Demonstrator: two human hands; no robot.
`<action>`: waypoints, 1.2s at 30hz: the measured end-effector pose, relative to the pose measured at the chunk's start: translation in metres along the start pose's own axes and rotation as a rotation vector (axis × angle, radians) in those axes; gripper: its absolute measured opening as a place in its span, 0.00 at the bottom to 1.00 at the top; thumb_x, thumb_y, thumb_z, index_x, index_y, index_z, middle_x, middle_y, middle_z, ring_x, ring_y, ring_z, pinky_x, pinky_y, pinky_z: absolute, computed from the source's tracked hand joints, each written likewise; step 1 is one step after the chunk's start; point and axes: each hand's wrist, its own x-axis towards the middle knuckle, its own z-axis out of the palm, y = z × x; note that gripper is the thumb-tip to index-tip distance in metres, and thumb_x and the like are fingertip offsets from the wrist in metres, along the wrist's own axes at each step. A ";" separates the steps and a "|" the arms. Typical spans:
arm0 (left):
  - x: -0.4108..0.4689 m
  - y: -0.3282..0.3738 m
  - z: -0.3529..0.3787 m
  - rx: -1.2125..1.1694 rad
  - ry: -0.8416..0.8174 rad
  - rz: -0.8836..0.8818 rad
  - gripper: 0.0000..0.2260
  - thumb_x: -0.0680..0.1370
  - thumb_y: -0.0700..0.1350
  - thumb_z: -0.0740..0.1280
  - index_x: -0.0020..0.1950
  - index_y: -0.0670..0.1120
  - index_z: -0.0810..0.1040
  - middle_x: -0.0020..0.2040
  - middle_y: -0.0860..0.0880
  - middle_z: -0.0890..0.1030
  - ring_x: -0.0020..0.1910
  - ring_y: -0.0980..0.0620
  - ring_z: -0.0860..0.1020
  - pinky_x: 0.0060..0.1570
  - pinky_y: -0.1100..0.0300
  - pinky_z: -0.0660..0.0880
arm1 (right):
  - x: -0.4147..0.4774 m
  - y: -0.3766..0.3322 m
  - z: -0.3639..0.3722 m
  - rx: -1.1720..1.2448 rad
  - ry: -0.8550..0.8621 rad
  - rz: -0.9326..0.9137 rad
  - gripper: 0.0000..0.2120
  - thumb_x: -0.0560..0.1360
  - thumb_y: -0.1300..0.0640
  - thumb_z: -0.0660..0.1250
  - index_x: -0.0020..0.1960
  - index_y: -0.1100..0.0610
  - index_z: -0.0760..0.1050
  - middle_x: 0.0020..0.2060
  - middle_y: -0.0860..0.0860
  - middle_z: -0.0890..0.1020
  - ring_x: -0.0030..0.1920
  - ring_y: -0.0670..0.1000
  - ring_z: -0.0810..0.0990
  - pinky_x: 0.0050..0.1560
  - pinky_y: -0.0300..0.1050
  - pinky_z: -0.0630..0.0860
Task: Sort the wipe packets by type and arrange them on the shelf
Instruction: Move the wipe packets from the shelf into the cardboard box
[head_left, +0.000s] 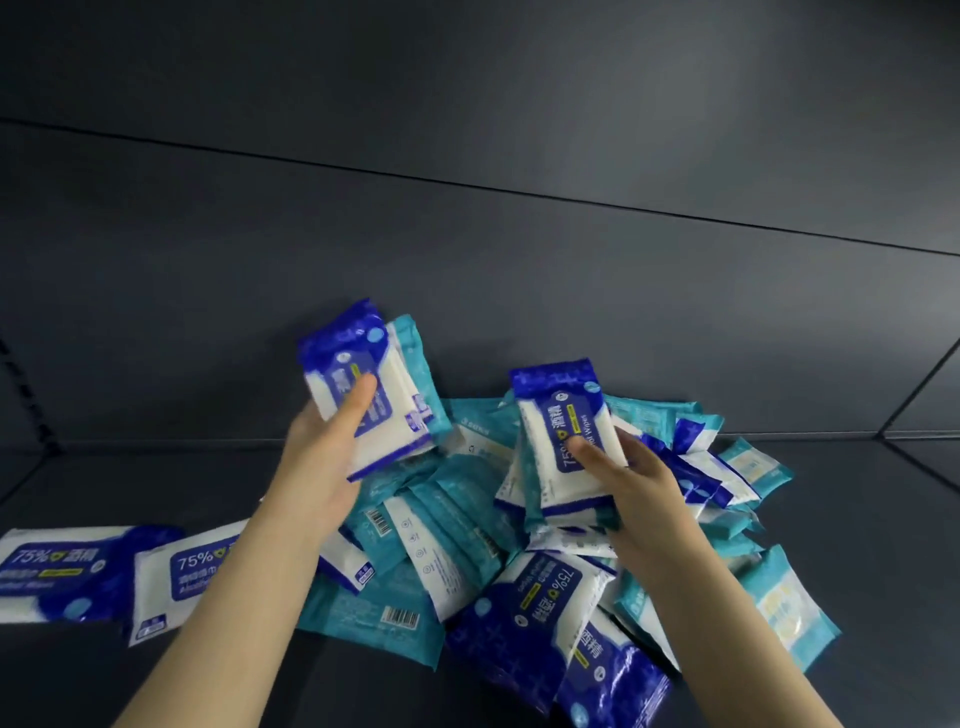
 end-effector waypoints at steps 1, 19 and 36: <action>-0.004 -0.003 0.005 0.015 -0.039 -0.039 0.15 0.75 0.49 0.70 0.61 0.47 0.79 0.51 0.47 0.86 0.46 0.49 0.85 0.39 0.57 0.81 | -0.002 -0.004 -0.001 0.072 -0.004 0.055 0.25 0.67 0.53 0.77 0.61 0.57 0.78 0.48 0.58 0.86 0.45 0.59 0.86 0.41 0.58 0.84; -0.200 -0.077 0.155 0.187 -0.599 -0.211 0.11 0.70 0.53 0.69 0.49 0.51 0.80 0.42 0.53 0.86 0.39 0.54 0.84 0.34 0.58 0.81 | -0.183 -0.048 -0.196 0.556 0.242 -0.014 0.13 0.77 0.49 0.67 0.54 0.57 0.80 0.45 0.52 0.87 0.40 0.50 0.86 0.45 0.48 0.84; -0.461 -0.296 0.218 0.437 -0.822 -0.861 0.14 0.75 0.50 0.70 0.60 0.49 0.79 0.50 0.47 0.86 0.45 0.49 0.83 0.43 0.53 0.78 | -0.449 0.087 -0.442 0.596 0.873 0.210 0.19 0.78 0.49 0.68 0.65 0.57 0.72 0.42 0.53 0.87 0.37 0.51 0.86 0.32 0.43 0.81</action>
